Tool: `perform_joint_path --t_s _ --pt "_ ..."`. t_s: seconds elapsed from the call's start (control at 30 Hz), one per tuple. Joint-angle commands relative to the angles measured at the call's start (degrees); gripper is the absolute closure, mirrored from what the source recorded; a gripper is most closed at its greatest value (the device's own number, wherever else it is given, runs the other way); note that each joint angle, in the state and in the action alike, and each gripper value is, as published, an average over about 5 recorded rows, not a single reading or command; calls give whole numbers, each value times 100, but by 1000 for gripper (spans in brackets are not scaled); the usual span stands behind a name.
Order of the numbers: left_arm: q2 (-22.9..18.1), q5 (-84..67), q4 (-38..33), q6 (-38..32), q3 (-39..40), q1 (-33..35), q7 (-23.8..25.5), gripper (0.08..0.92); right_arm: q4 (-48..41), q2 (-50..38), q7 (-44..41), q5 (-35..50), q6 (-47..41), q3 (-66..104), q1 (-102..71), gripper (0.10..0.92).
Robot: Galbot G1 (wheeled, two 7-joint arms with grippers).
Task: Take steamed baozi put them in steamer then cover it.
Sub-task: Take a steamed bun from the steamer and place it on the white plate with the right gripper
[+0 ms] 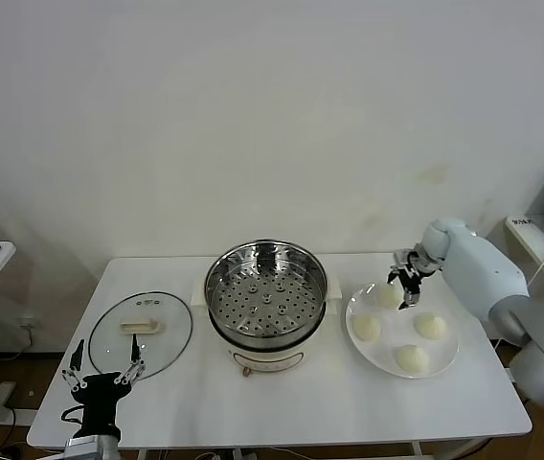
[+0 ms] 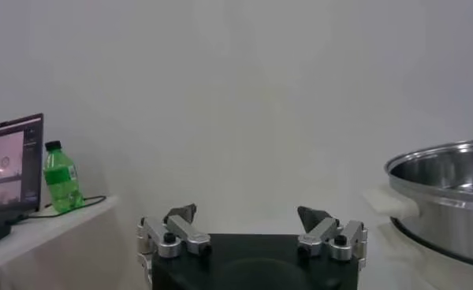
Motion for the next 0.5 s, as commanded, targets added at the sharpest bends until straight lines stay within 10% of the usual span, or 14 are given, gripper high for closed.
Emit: perform_joint_path --t_s 0.03,0.5 --pt "0 -6 -1 -2 3 -1 2 177 -87 73 17 -98 16 35 -9 303" --pt "-50 7 -46 -46 30 44 -11 177 196 -186 119 -78 113 99 31 406"
